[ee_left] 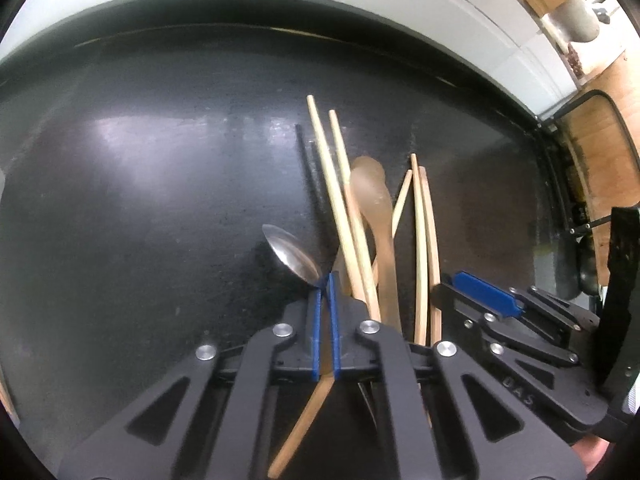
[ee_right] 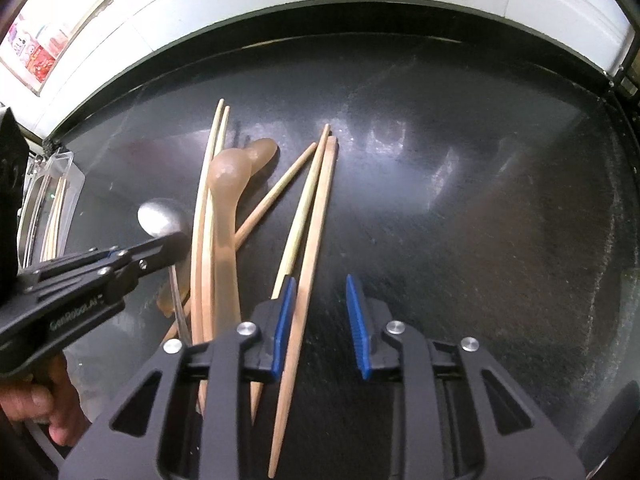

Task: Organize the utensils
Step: 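Move the right tool back to the pile and close on a chopstick, then carry the chopstick in the right tool over the clear tray, then lower the chopstick into the tray and open the right tool, then grasp a chopstick with the right tool while the left tool grasps a translucent spoon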

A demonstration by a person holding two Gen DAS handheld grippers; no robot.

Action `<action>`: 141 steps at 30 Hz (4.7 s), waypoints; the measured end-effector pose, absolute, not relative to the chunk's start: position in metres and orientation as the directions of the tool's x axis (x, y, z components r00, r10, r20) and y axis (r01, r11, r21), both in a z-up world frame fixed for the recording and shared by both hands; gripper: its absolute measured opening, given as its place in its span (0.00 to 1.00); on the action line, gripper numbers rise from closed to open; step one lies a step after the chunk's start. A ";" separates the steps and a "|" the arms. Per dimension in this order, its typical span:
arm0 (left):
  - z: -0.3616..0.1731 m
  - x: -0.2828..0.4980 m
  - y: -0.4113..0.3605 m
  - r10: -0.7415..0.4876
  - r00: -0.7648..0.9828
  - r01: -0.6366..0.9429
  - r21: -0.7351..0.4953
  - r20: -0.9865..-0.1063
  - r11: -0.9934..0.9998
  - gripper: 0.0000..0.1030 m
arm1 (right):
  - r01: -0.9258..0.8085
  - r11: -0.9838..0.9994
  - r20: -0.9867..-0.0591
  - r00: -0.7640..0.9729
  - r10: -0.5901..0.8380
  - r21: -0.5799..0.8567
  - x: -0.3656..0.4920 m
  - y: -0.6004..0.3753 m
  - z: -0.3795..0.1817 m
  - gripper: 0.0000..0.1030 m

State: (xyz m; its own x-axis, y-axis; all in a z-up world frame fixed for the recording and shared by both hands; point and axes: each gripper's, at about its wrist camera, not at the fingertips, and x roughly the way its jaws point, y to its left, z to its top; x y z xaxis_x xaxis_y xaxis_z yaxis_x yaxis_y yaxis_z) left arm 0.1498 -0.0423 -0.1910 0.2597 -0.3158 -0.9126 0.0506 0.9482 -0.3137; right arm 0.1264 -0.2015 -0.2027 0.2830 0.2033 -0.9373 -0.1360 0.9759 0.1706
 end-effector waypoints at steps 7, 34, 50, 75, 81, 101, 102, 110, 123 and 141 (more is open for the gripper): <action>-0.183 0.150 -0.039 -0.335 0.256 0.070 -0.328 -0.907 0.942 0.00 | -0.133 0.982 -0.942 0.290 0.170 0.136 0.129 -0.196 -0.203 0.25; -0.079 0.096 0.017 -0.167 0.395 0.139 -0.121 -0.904 0.983 0.00 | -0.135 0.975 -0.882 0.418 0.219 0.178 0.065 -0.211 -0.073 0.07; -0.005 0.048 0.149 -0.120 0.479 0.007 -0.133 -0.869 0.991 0.00 | -0.357 0.878 -0.808 0.382 0.448 0.318 0.051 -0.055 -0.006 0.07; -0.087 0.076 0.329 -0.148 0.377 -0.175 -0.227 -0.914 0.958 0.00 | -0.395 0.783 -0.809 0.147 0.570 0.480 0.112 0.180 -0.079 0.07; -0.116 0.092 0.346 -0.169 0.327 -0.183 -0.238 -0.930 0.954 0.00 | -0.363 0.799 -0.833 0.099 0.544 0.479 0.128 0.203 -0.107 0.07; -0.134 0.106 0.347 -0.062 0.291 -0.154 -0.111 -0.955 0.982 0.78 | -0.288 0.865 -0.827 0.281 0.486 0.411 0.149 0.158 -0.095 0.83; -0.128 0.101 0.349 -0.050 0.323 -0.162 -0.108 -0.945 0.981 0.93 | -0.286 0.866 -0.822 0.294 0.487 0.411 0.148 0.151 -0.091 0.83; -0.101 0.078 0.346 -0.089 0.407 -0.163 -0.169 -0.909 0.972 0.94 | -0.229 0.879 -0.798 0.370 0.476 0.418 0.118 0.058 -0.067 0.85; -0.081 0.057 0.189 -0.167 0.452 0.145 -0.113 -0.876 0.983 0.94 | -0.099 0.964 -0.839 0.478 0.262 0.245 0.036 -0.099 -0.083 0.85; -0.133 0.043 -0.020 -0.227 0.353 0.399 -0.074 -0.908 0.914 0.94 | -0.050 0.983 -0.882 0.434 0.182 0.179 -0.034 -0.248 -0.121 0.84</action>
